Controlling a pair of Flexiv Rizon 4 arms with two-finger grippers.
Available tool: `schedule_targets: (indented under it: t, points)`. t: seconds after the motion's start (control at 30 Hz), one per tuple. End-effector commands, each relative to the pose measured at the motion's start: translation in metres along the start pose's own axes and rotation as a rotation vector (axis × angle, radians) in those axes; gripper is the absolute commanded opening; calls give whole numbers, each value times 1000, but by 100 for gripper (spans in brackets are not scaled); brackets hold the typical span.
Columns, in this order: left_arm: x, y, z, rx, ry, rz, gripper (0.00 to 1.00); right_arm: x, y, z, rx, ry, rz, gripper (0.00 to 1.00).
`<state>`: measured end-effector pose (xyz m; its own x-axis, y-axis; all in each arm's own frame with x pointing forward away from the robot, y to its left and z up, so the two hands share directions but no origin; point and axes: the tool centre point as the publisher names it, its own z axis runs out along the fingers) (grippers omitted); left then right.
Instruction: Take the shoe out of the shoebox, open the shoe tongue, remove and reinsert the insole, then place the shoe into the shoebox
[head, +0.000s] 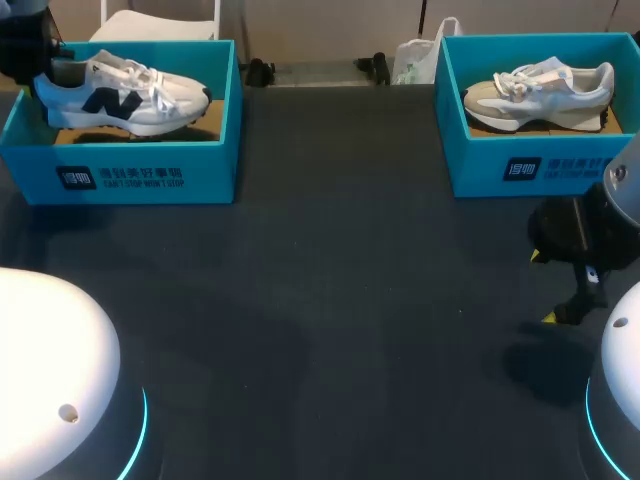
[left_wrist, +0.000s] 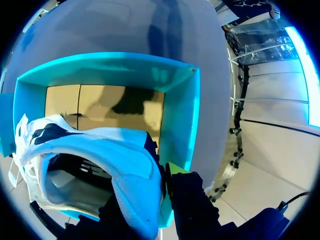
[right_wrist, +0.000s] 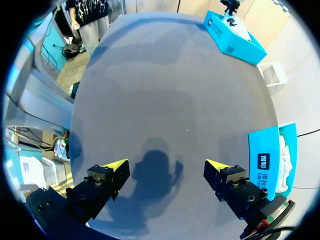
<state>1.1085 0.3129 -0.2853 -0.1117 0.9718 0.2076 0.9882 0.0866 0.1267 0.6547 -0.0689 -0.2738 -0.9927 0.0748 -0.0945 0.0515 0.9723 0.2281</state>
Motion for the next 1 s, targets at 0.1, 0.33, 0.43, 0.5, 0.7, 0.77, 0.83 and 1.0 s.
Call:
schedule_targets:
  t: [0.1,0.33,0.43,0.5,0.7,0.77,0.83,1.0]
  points:
    - [3,-13,1,15,-20,-13,0,1,0,0,0,-2,-1,100]
    - [9,-31,9,54,-42,-49,0,1,0,0,0,-2,-1,100]
    - [9,-39,12,49,-39,-47,0,1,0,0,0,-2,-1,100]
    - [9,-45,13,48,-41,-37,0,1,0,0,0,-2,-1,100]
    - [5,-57,20,57,-40,-29,0,1,0,0,0,-2,-1,100]
    - [2,-60,23,57,-33,-29,0,1,0,0,0,-2,-1,100]
    - [0,-61,28,66,-26,-30,0,1,0,0,0,-2,-1,100]
    - [-2,-62,39,76,-11,-48,0,1,0,0,0,-2,-1,100]
